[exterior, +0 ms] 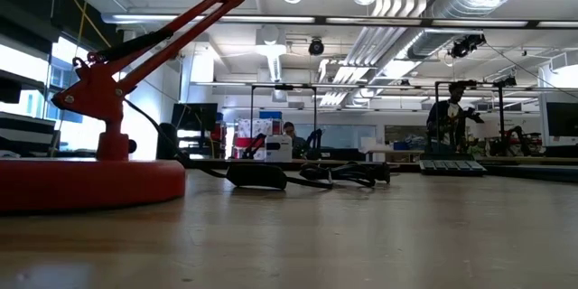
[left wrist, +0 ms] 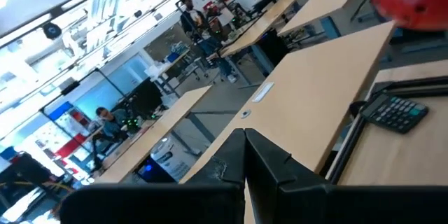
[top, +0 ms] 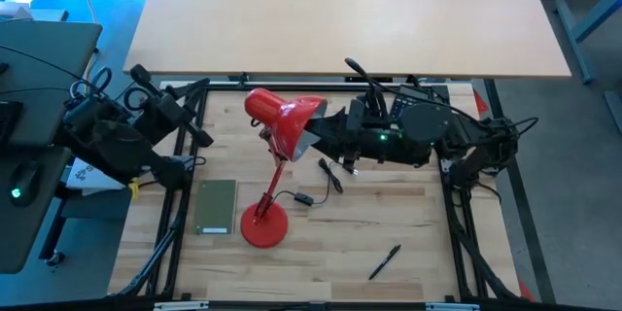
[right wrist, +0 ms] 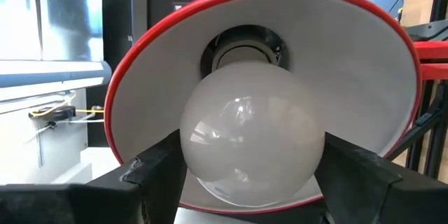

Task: Screw lightbulb
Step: Insert the white lightbulb into the red lamp

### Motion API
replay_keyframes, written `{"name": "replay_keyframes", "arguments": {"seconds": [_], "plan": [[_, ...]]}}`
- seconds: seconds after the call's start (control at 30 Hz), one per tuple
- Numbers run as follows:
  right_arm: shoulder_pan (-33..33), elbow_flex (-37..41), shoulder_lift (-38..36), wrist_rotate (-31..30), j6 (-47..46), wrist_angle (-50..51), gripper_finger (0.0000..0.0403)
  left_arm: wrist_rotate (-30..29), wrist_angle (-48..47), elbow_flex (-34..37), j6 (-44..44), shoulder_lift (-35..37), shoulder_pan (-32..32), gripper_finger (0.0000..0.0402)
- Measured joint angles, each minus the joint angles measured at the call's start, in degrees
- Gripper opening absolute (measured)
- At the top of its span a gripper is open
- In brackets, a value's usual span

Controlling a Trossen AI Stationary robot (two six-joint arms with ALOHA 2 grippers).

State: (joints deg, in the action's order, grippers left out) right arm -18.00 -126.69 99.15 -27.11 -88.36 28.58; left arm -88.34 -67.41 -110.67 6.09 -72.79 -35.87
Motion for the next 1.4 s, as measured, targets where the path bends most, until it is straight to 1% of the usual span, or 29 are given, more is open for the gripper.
{"name": "replay_keyframes", "arguments": {"seconds": [0.17,0.53,0.67,0.83,0.9,1.17,1.4], "plan": [[0.02,0.00,0.00,0.02,-0.11,0.13,0.0268,0.87,4.92,-0.02,4.47,0.09,-0.05,0.0000],[0.02,0.00,0.00,-0.10,-0.12,0.37,0.0270,2.35,7.41,-0.02,4.67,0.07,-0.07,0.0000],[0.40,0.00,0.00,1.07,-1.83,1.15,0.0290,2.35,7.40,-0.02,4.65,0.07,-0.07,0.0000],[0.76,0.00,-0.04,6.37,-3.44,2.95,0.0319,2.33,7.51,-0.02,4.63,0.07,-0.06,0.0000],[0.76,0.00,-0.19,6.34,-2.82,3.10,0.0325,2.30,7.57,-0.02,4.63,0.07,-0.05,0.0000],[0.72,-1.52,-1.45,5.00,4.87,5.54,0.0327,2.28,7.74,-0.02,4.61,0.07,-0.05,0.0000],[-0.28,-1.90,-3.47,4.13,5.80,11.20,0.0327,2.24,7.79,-0.02,4.61,0.28,-0.06,0.0000]]}}
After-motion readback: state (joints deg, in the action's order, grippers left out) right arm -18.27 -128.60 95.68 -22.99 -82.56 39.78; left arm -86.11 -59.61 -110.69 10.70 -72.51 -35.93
